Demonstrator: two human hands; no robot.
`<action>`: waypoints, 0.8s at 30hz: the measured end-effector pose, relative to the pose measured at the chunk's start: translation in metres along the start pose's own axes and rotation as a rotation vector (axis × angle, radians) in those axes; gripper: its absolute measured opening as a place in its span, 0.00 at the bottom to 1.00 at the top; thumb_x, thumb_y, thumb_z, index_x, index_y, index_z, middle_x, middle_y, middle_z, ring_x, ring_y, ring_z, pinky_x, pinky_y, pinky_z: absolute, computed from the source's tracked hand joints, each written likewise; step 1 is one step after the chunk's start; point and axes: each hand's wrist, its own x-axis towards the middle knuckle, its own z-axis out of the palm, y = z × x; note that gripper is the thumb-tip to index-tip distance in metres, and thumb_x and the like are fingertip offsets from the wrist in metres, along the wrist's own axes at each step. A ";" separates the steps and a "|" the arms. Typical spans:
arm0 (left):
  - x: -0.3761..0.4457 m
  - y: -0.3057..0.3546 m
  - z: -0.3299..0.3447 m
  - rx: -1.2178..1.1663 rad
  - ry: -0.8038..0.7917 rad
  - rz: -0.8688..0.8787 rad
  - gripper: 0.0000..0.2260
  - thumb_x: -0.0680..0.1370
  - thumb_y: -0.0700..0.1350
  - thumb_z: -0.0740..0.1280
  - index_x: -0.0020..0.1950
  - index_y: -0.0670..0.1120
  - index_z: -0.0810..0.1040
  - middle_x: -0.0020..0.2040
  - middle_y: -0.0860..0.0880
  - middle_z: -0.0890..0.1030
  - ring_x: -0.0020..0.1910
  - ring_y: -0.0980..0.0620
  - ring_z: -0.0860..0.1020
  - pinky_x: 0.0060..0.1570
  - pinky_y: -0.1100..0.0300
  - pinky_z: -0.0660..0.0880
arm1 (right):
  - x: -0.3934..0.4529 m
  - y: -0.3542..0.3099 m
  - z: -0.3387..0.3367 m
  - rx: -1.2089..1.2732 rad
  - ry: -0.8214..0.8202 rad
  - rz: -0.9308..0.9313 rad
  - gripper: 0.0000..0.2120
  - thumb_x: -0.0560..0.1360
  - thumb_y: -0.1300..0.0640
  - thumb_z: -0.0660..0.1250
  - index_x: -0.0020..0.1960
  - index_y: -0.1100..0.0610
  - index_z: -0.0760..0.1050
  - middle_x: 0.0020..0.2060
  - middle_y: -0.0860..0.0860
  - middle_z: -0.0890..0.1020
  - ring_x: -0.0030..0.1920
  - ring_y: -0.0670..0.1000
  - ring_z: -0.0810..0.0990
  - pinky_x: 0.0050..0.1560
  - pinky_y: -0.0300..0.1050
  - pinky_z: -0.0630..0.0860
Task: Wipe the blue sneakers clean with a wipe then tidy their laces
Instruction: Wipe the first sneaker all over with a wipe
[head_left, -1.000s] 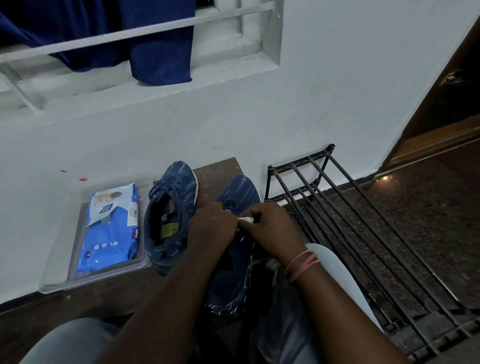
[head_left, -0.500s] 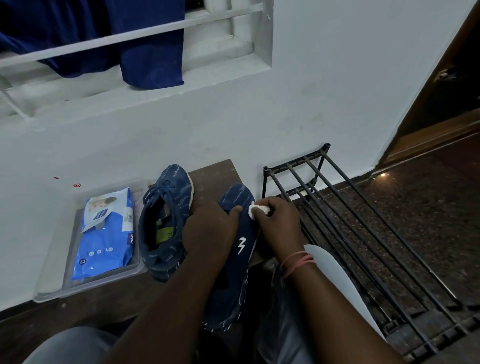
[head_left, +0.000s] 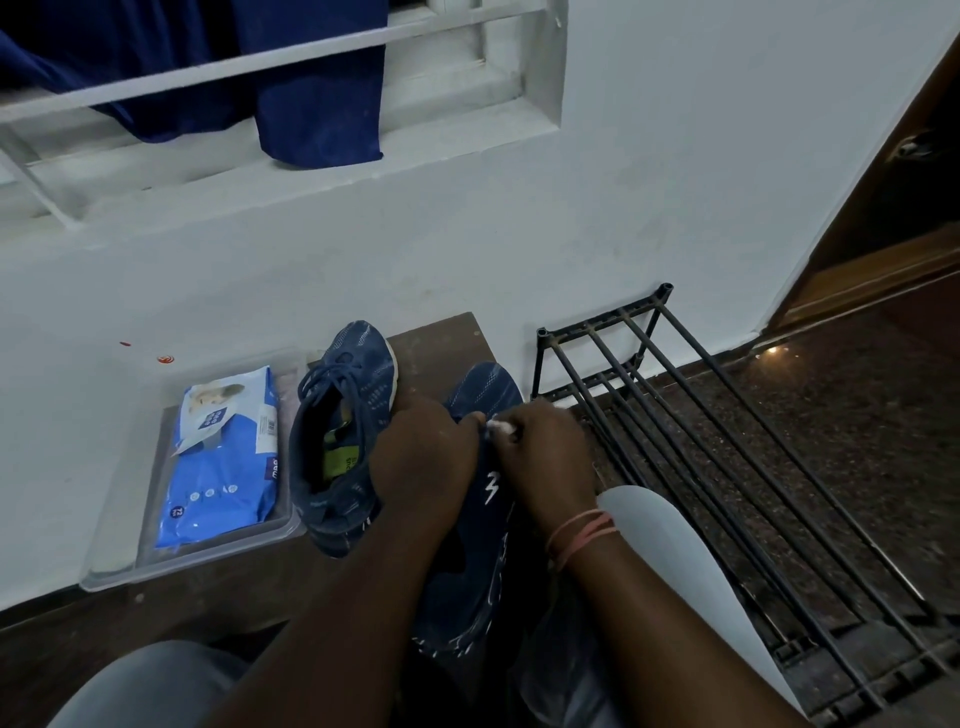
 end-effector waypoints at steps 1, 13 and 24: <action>0.000 -0.001 0.001 0.006 0.002 -0.002 0.26 0.75 0.68 0.65 0.50 0.44 0.79 0.41 0.48 0.83 0.41 0.45 0.83 0.34 0.58 0.68 | -0.005 -0.003 0.001 0.026 -0.080 -0.030 0.09 0.79 0.52 0.68 0.45 0.51 0.86 0.38 0.47 0.85 0.37 0.45 0.82 0.46 0.46 0.82; 0.005 -0.005 0.010 0.052 0.030 0.027 0.28 0.75 0.67 0.62 0.54 0.43 0.80 0.45 0.45 0.85 0.44 0.42 0.84 0.37 0.56 0.70 | 0.002 0.011 -0.011 -0.182 0.092 0.106 0.09 0.77 0.47 0.66 0.46 0.46 0.85 0.41 0.44 0.85 0.45 0.47 0.82 0.55 0.50 0.72; 0.008 -0.009 0.016 0.057 0.045 0.031 0.27 0.74 0.68 0.61 0.51 0.45 0.81 0.43 0.47 0.84 0.42 0.44 0.83 0.36 0.56 0.70 | 0.002 0.009 -0.013 -0.192 0.063 0.092 0.09 0.78 0.48 0.66 0.46 0.48 0.85 0.44 0.45 0.85 0.47 0.48 0.82 0.57 0.51 0.71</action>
